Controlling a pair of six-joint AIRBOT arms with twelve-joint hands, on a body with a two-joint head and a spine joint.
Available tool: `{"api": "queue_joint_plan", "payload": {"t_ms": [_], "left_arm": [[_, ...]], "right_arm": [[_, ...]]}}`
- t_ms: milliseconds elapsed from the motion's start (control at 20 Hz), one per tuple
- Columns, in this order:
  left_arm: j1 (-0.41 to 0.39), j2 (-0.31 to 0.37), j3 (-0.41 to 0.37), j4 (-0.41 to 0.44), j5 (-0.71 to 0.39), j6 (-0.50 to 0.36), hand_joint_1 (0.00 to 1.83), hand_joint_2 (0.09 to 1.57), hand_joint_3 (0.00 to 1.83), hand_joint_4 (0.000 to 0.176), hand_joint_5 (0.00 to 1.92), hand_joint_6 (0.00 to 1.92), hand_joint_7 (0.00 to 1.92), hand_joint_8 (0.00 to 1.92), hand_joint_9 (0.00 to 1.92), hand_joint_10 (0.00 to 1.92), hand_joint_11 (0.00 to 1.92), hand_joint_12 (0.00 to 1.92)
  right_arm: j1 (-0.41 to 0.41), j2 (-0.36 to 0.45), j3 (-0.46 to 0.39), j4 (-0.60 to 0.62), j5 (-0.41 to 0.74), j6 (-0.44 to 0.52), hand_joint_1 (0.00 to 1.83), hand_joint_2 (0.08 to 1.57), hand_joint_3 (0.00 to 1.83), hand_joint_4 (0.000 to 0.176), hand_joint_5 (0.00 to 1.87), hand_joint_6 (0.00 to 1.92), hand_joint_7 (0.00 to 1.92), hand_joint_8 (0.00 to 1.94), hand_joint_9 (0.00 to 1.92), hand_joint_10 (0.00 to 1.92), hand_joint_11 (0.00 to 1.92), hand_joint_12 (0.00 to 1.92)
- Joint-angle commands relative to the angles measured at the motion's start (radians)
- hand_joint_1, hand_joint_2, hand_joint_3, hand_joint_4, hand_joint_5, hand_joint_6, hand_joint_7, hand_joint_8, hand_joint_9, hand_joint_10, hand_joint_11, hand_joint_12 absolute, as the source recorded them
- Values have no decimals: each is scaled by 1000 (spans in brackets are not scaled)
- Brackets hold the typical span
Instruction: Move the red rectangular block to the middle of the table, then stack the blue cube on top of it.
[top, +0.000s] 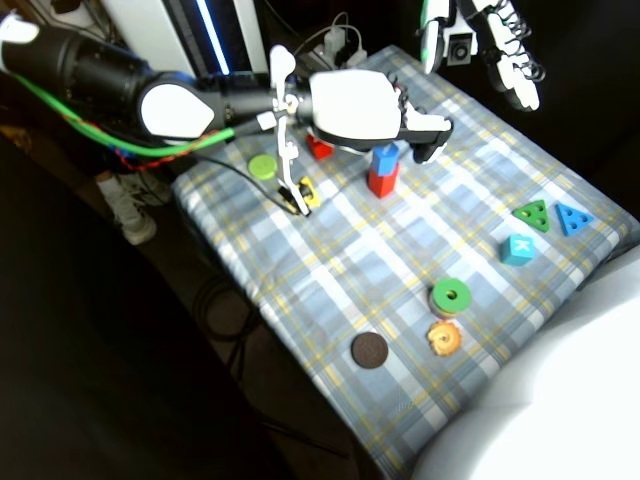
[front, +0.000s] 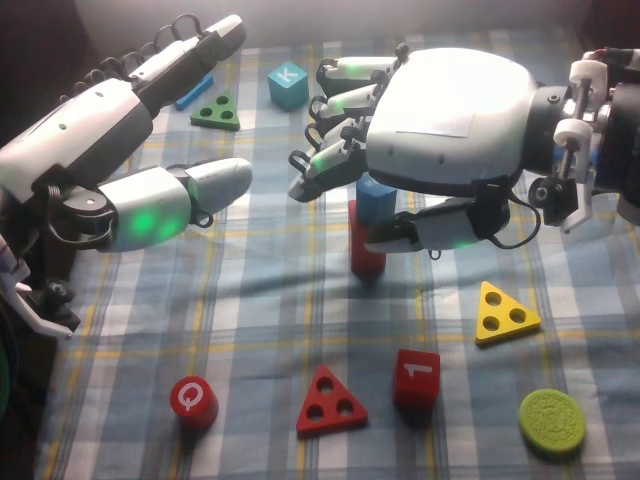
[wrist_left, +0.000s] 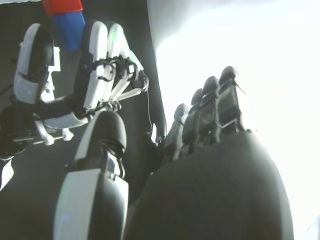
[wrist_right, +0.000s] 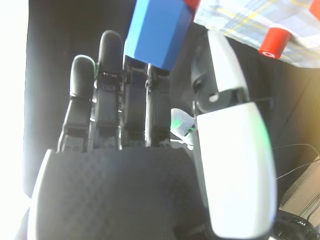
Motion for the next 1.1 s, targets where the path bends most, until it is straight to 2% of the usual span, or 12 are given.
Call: {"api": "queue_joint_plan", "payload": {"t_ms": [0, 100, 150, 250, 300, 350, 400, 650, 700, 800, 1000, 1050], "left_arm": [[-6, -2, 4, 16, -119, -8, 682, 1267, 0, 93, 0, 0, 0, 0, 0, 0, 0, 0], [-5, -2, 4, 14, -121, -8, 727, 1284, 0, 87, 0, 0, 0, 0, 0, 0, 0, 0], [-4, -1, 3, 13, -121, -8, 739, 1293, 0, 92, 0, 0, 0, 0, 0, 0, 0, 0], [-3, -1, 2, 12, -123, -8, 726, 1308, 3, 100, 0, 0, 0, 0, 0, 0, 0, 0], [-2, -1, 1, 12, -124, -8, 754, 1299, 0, 101, 0, 0, 0, 0, 0, 0, 0, 0], [-2, -1, 1, 12, -125, -8, 754, 1299, 0, 101, 0, 0, 0, 0, 0, 0, 0, 0], [-1, 0, 0, 12, -125, -8, 783, 1279, 0, 93, 0, 0, 0, 0, 0, 0, 0, 0], [7, 9, -10, 12, -139, -8, 731, 1267, 0, 103, 0, 0, 0, 0, 0, 0, 0, 0], [10, 12, -14, 12, -145, -8, 725, 1255, 0, 111, 0, 0, 0, 0, 0, 0, 0, 0], [14, 20, -20, 12, -158, -8, 715, 1258, 0, 98, 0, 0, 0, 0, 0, 0, 0, 0], [26, 37, -34, 12, -195, -9, 557, 1279, 6, 132, 0, 0, 0, 0, 0, 0, 0, 0], [29, 42, -37, 12, -207, -9, 562, 1277, 3, 132, 0, 0, 0, 0, 0, 0, 0, 0]], "right_arm": [[16, -4, -4, 18, 97, 6, 841, 1138, 0, 0, 486, 42, 543, 46, 269, 778, 0, 1640], [16, -4, -11, 18, 98, 6, 742, 1093, 0, 1, 322, 5, 392, 5, 224, 687, 0, 1630], [16, -4, -14, 17, 98, 6, 594, 1031, 0, 24, 64, 0, 78, 0, 59, 501, 0, 1512], [16, 14, -26, 18, 103, 6, 505, 967, 0, 48, 2, 0, 2, 0, 1, 72, 0, 1338], [16, 31, -37, 18, 120, 6, 453, 983, 0, 49, 0, 0, 0, 0, 0, 2, 0, 622], [16, 45, -45, 19, 131, 6, 453, 983, 0, 49, 0, 0, 0, 0, 0, 2, 0, 622], [16, 72, -60, 27, 145, 6, 467, 965, 0, 55, 0, 0, 0, 0, 0, 0, 0, 24], [16, 194, -124, 105, 215, -23, 482, 977, 4, 32, 0, 0, 0, 0, 0, 0, 0, 0], [15, 231, -142, 124, 224, -41, 594, 961, 0, 138, 0, 0, 0, 0, 0, 0, 13, 6], [9, 287, -167, 163, 235, -75, 575, 976, 4, 124, 0, 0, 0, 0, 0, 0, 18, 10], [-69, 379, -203, 350, 308, -194, 274, 1010, 14, 14, 0, 0, 0, 0, 0, 0, 0, 0], [-99, 400, -208, 393, 335, -203, 290, 1002, 8, 30, 0, 0, 0, 0, 0, 0, 0, 0]]}}
